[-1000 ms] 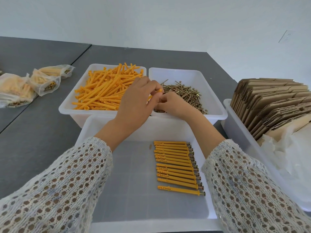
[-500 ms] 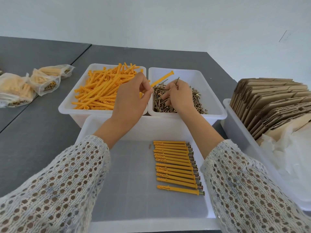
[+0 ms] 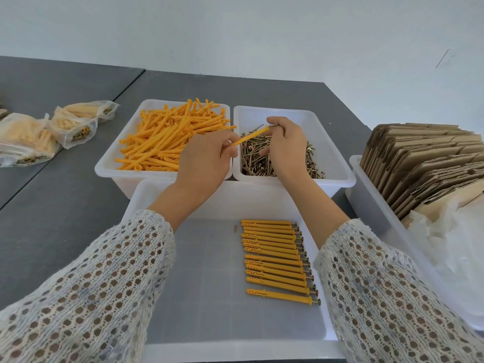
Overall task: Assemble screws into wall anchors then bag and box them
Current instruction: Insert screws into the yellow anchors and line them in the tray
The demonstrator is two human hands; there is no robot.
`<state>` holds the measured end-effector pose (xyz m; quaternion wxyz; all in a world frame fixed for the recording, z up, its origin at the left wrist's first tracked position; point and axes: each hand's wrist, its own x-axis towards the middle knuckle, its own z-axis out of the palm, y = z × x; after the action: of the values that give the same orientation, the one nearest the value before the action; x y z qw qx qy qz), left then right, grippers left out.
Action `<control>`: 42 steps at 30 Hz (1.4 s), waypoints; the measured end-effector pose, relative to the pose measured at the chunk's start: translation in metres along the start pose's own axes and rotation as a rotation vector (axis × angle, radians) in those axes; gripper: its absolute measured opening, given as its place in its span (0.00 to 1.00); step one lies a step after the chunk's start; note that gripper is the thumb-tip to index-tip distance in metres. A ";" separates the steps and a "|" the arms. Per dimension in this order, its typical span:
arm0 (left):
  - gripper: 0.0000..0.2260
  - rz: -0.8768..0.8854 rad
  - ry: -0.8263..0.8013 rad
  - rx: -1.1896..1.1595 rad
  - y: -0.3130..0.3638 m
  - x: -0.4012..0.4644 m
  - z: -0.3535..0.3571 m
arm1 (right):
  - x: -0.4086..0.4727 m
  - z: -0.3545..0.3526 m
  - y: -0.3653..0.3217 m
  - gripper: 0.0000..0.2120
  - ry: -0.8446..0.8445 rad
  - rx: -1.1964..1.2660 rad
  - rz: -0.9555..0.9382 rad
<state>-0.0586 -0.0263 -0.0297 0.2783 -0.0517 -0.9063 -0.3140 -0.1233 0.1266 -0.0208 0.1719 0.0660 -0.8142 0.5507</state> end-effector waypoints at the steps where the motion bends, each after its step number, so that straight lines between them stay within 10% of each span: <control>1: 0.07 0.002 -0.004 0.007 0.000 0.000 0.000 | 0.000 0.000 0.000 0.18 0.017 -0.028 -0.021; 28: 0.05 -0.050 0.035 0.103 0.001 0.000 0.001 | -0.008 0.005 -0.004 0.15 -0.012 -0.042 -0.235; 42: 0.06 -0.179 -0.033 -0.413 0.019 0.000 0.002 | -0.016 0.011 -0.008 0.27 -0.132 -0.203 -0.557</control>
<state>-0.0546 -0.0099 -0.0211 0.2179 -0.0320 -0.8281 -0.5156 -0.1088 0.1118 -0.0230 0.2688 0.3048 -0.8250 0.3926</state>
